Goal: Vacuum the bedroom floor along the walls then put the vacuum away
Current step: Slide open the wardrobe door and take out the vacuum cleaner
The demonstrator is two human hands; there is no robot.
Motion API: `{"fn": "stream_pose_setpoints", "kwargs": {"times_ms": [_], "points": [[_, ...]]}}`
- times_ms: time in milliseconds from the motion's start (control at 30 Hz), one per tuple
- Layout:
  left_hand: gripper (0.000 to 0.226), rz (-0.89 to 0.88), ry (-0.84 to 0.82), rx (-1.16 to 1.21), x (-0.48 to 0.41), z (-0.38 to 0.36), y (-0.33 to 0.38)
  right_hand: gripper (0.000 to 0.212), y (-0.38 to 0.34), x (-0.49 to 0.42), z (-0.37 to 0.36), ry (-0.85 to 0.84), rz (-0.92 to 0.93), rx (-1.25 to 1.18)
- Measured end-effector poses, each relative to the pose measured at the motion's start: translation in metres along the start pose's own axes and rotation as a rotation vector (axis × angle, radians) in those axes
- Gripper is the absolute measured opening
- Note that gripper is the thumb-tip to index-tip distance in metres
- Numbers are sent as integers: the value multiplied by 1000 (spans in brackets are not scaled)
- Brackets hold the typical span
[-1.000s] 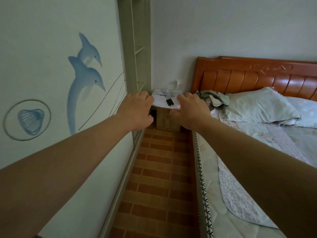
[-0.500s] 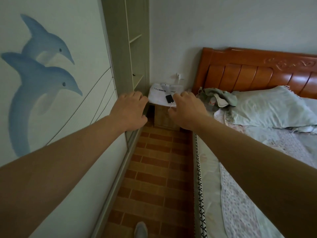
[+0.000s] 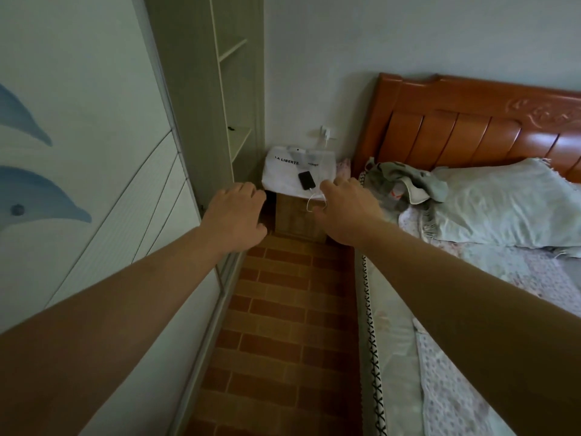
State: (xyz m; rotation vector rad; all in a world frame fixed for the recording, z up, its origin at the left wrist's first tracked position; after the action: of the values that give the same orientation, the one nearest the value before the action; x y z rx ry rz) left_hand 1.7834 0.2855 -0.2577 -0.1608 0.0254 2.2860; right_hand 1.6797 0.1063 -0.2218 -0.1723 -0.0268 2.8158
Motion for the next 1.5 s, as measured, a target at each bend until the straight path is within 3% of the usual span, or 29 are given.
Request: {"fn": "stream_pose_setpoints", "kwargs": {"times_ms": [167,367,567,833,1333,1500], "points": [[53,22,-27,-1,-57,-33,-9,37,22,-68,-29,-14,41,-24],[47,119,-69,-37,-135,-58,-13,20,54,-154,-59,-48,164,-55],[48,237,-46,-67,-201,-51,-27,31,78,-243,-51,-36,252,-67],[50,368,-82,-13,-254,-89,-70,30,66,-331,-84,-87,372,-86],[49,488,-171,100,-365,-181,-169,31,38,-499,-156,-178,434,-53],[46,604,-208,96,-390,-201,-191,32,26,-550,-185,-226,554,-80]]}}
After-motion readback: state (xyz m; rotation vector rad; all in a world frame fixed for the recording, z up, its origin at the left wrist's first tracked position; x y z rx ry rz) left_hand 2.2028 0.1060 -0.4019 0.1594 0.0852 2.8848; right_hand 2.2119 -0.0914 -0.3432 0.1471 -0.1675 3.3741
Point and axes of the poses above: each hand's wrist, its own x-axis away from the middle knuckle, its own z-axis out of the back of the hand, y = z × x, the point moved 3 cm from there along -x, towards the middle knuckle, and after that the axes turned 1 degree about -z, right-handed, at the moved point
